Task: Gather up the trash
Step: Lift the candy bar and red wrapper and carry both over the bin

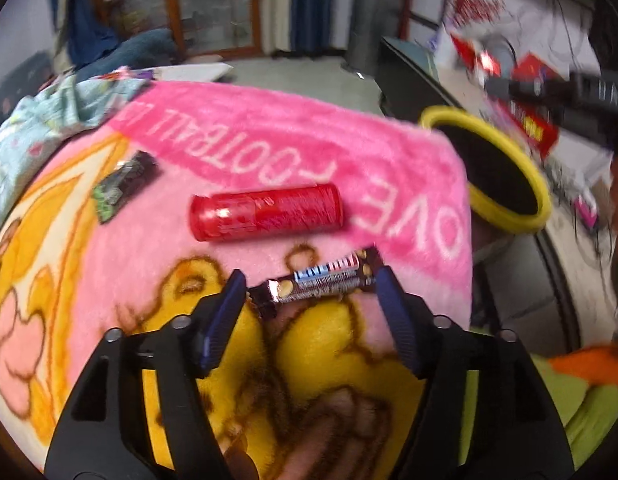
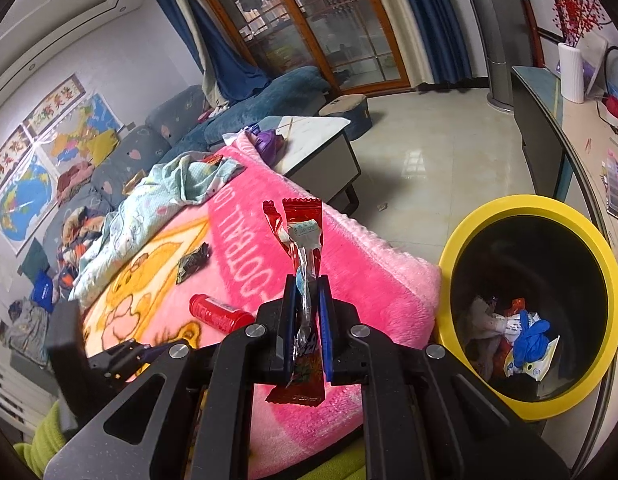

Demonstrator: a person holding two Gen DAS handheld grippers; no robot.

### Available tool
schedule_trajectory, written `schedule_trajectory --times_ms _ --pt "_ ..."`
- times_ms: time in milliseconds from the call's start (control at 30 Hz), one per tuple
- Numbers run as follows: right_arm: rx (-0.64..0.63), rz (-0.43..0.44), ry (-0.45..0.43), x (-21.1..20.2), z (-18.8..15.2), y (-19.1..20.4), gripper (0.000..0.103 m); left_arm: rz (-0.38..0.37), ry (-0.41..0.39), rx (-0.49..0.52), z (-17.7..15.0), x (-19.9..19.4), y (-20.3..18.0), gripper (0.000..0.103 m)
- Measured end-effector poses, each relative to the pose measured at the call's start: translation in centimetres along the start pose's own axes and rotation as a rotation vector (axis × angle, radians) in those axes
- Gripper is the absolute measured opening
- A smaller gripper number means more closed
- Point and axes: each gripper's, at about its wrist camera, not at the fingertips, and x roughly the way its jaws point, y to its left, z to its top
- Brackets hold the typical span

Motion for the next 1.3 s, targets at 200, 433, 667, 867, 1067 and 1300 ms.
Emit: schedule_trajectory --times_ms 200,433,667,867,1067,1300 --pt "0.032 -0.004 -0.02 -0.6 0.4 -0.9 0.01 0.0 0.056 0.091 -0.1 1.9 -0.8 0.052" --pt "0.088 -0.022 -0.054 -1.6 1.1 -2.9 0.01 -0.004 0.057 0.125 0.8 2.3 -2.5 0.011" --pt "0.143 -0.051 -0.095 -2.7 1.7 -5.5 0.011 -0.068 0.029 0.104 2.3 1.9 -4.4 0.009" --pt "0.199 -0.096 -0.127 -3.6 1.8 -8.3 0.01 -0.136 -0.01 0.132 4.6 1.4 -7.4 0.009" --pt "0.261 -0.137 -0.143 -4.2 1.5 -11.2 0.011 -0.203 -0.034 0.169 6.5 1.9 -10.7 0.009" --pt "0.316 -0.198 -0.155 -4.5 0.9 -14.4 0.011 -0.284 -0.044 0.196 8.0 2.9 -14.4 0.009"
